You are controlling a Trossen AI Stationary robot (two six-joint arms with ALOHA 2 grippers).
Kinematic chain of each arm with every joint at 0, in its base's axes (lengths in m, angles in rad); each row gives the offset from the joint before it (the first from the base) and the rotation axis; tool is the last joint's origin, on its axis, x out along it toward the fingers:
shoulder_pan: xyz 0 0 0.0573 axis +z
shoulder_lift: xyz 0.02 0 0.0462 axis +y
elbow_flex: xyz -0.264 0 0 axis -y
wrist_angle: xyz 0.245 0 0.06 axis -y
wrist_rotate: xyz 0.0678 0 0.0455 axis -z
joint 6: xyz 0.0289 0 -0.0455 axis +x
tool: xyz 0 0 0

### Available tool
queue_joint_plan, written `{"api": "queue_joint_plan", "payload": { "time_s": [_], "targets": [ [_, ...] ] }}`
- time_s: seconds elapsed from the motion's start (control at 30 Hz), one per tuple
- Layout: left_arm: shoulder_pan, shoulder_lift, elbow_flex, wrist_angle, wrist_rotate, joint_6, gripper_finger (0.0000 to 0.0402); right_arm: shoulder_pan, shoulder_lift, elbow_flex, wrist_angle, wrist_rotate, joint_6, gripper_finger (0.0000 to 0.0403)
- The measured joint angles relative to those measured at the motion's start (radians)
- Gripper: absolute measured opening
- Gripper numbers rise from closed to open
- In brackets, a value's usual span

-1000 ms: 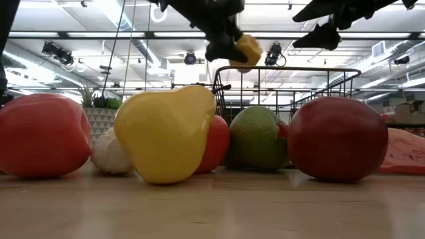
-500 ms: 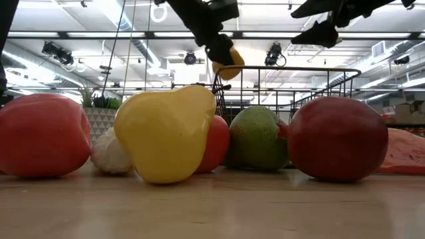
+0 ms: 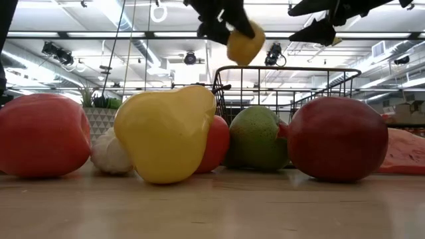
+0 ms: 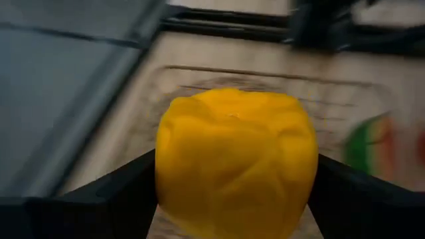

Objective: Build produce basket
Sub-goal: Put the yellow bell pepper into the brown wire basket

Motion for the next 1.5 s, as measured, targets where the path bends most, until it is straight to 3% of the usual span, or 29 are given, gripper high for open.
{"api": "queue_joint_plan", "payload": {
  "time_s": [0.17, 0.27, 0.7, 0.93, 1.5],
  "targets": [
    [0.002, 0.000, 0.002, 0.049, 0.226, -0.155, 0.0330, 0.000, 0.000, 0.000, 0.000, 0.000, -0.009, 0.0400],
    [0.002, 0.000, 0.002, 0.076, 0.311, -0.193, 0.0330, 0.000, 0.000, 0.000, 0.000, 0.000, -0.009, 0.0400],
    [0.002, 0.000, 0.002, 0.075, 0.363, -0.192, 0.0330, 0.000, 0.000, 0.000, -0.001, -0.001, -0.009, 0.0400],
    [0.014, -0.001, 0.002, 0.131, 0.724, -0.141, 0.0330, 0.000, 0.000, 0.000, -0.001, -0.002, -0.009, 0.0400],
    [0.011, -0.001, 0.002, 0.149, 0.770, -0.111, 0.0330, 0.000, 0.000, 0.000, -0.003, -0.004, -0.016, 0.0400]
  ]
}}
